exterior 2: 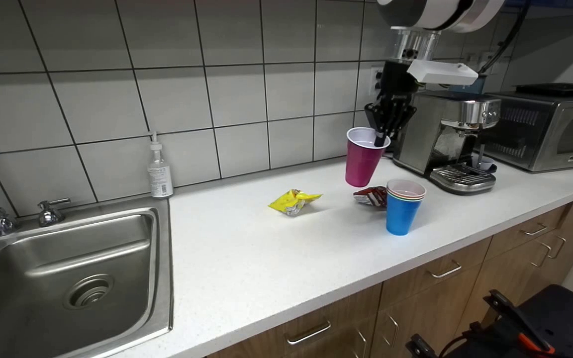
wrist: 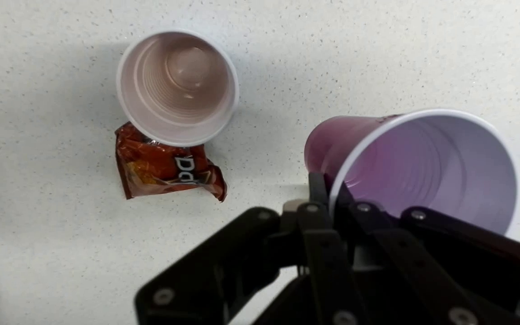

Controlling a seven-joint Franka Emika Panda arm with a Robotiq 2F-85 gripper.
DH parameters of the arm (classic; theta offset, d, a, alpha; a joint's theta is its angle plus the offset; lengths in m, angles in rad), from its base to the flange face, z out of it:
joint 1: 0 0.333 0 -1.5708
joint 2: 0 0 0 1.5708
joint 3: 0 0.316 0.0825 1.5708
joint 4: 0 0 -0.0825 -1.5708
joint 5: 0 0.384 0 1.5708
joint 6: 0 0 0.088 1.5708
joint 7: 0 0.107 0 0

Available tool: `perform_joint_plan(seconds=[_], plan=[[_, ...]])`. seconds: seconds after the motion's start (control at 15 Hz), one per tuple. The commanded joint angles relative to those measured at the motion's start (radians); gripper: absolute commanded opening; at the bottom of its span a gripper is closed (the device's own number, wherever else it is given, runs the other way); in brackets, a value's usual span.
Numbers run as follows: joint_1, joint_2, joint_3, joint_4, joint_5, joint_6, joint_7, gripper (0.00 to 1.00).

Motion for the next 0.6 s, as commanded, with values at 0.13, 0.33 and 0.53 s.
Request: perform_joint_plan(seconds=[0.13,0.33,0.53], plan=[[-0.037,-0.048,-0.022,-0.026,-0.023,-0.025,-0.021,0.01],[-0.051,-0.052,-0.033,-0.032,-0.037,-0.024,-0.017,0.01],[-0.064,-0.058,-0.043,-0.037,-0.049,-0.024,-0.013,0.01]])
